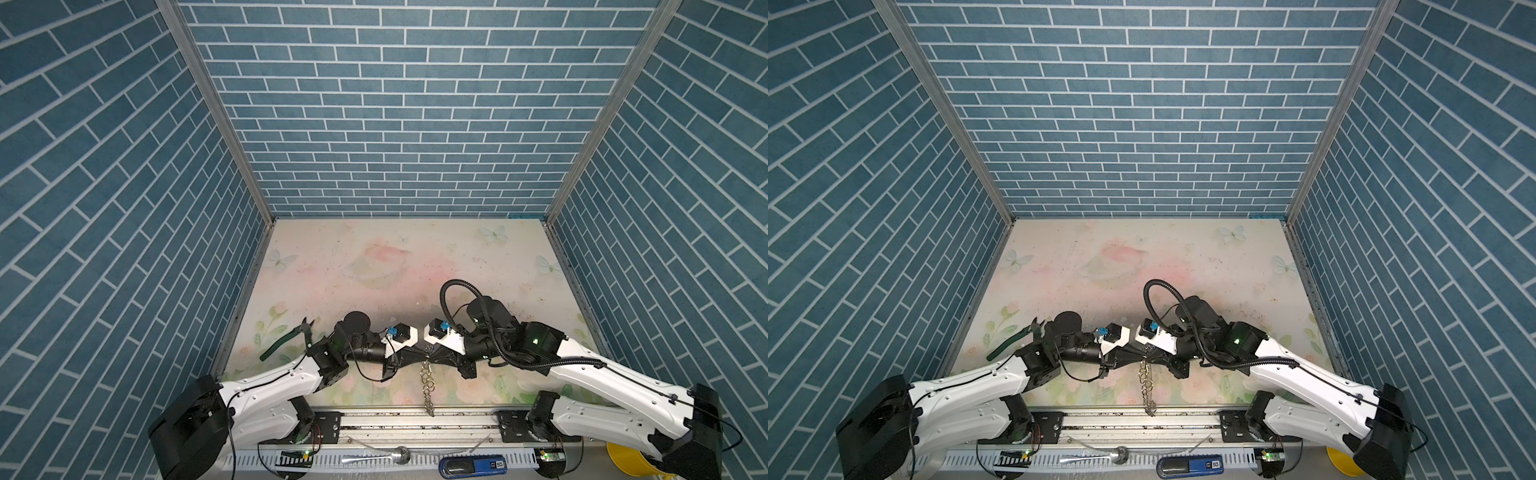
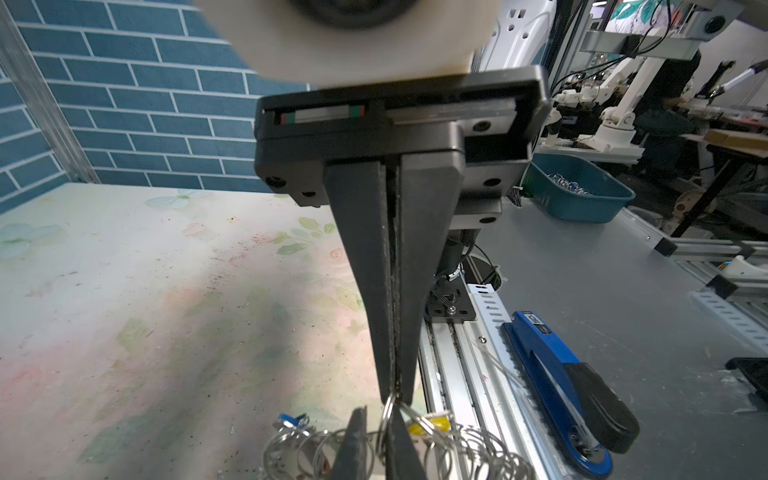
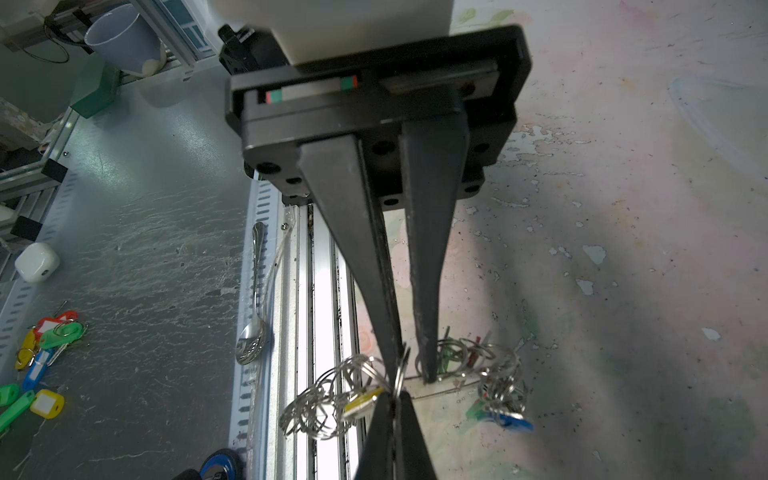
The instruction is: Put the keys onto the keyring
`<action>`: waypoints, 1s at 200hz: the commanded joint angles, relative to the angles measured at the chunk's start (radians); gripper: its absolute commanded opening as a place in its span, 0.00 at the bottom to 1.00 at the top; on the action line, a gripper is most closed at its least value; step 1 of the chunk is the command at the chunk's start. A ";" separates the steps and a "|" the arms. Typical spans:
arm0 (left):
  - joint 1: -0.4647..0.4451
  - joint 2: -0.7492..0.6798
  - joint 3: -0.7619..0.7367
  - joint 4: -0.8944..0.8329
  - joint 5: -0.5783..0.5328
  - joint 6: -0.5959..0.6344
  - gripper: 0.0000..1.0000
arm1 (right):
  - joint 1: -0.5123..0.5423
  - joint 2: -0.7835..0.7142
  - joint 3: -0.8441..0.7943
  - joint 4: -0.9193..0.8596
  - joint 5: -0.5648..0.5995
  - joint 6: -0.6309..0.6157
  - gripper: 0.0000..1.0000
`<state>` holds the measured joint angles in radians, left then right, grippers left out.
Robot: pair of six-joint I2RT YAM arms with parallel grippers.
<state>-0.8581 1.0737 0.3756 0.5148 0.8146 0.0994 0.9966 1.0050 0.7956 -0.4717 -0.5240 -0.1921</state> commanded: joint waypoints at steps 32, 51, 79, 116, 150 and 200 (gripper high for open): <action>-0.013 0.003 0.019 0.061 -0.041 -0.038 0.00 | 0.005 -0.018 0.025 0.085 0.084 -0.025 0.08; -0.013 -0.009 -0.006 0.114 -0.100 -0.064 0.00 | 0.003 -0.066 -0.011 0.093 0.183 -0.012 0.17; -0.013 -0.020 -0.038 0.184 -0.169 -0.092 0.00 | 0.003 -0.114 -0.053 0.098 0.242 0.017 0.20; -0.013 -0.017 -0.055 0.237 -0.262 -0.110 0.00 | 0.004 -0.149 -0.118 0.167 0.211 0.053 0.23; -0.013 0.005 -0.063 0.302 -0.272 -0.135 0.00 | 0.004 -0.124 -0.158 0.228 0.196 0.078 0.23; -0.013 0.027 -0.074 0.373 -0.270 -0.171 0.00 | 0.005 -0.112 -0.215 0.329 0.233 0.082 0.24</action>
<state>-0.8673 1.0966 0.3115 0.7788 0.5484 -0.0395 0.9966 0.8902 0.6136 -0.2234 -0.3126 -0.1272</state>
